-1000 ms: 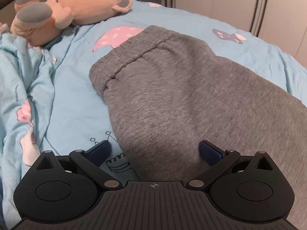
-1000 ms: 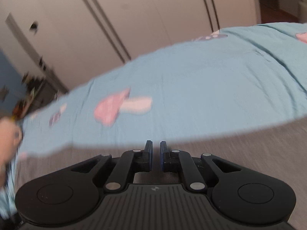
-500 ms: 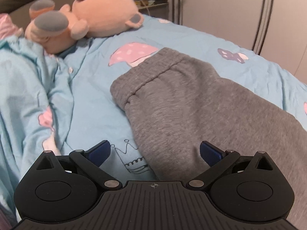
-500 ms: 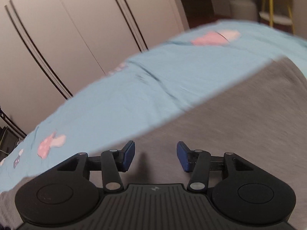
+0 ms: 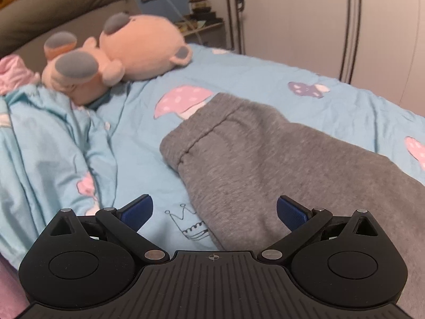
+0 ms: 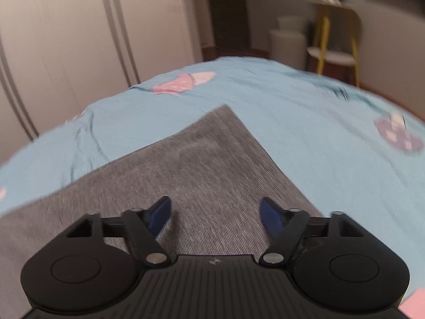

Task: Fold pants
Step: 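Lower the right tool to the edge of the folded grey sweatpants, then grasp the sweatpants edge with the right tool and lift it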

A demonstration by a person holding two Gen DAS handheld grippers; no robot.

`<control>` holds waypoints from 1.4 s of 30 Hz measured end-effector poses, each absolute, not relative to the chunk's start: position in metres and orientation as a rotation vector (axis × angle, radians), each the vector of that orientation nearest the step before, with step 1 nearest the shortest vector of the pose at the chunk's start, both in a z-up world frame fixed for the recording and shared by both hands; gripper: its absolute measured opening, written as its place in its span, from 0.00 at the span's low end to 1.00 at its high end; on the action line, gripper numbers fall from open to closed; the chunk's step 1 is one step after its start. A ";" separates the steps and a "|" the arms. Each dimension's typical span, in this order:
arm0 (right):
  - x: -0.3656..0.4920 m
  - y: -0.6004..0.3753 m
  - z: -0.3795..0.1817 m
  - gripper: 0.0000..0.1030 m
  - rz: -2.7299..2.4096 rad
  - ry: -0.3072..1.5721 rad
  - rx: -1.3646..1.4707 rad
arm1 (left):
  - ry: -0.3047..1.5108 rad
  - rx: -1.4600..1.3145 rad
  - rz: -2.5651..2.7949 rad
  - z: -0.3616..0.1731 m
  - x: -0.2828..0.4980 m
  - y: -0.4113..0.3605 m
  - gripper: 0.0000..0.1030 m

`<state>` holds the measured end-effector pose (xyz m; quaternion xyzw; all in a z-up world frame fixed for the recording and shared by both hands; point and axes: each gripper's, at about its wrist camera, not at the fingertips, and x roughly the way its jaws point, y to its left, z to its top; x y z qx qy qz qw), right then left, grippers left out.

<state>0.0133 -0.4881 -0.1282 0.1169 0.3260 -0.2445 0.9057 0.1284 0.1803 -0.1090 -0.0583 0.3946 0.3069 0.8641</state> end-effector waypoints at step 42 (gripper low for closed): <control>-0.160 -0.561 -0.158 0.97 -0.567 0.284 0.951 | 0.853 -0.138 0.542 -0.106 0.126 0.176 1.00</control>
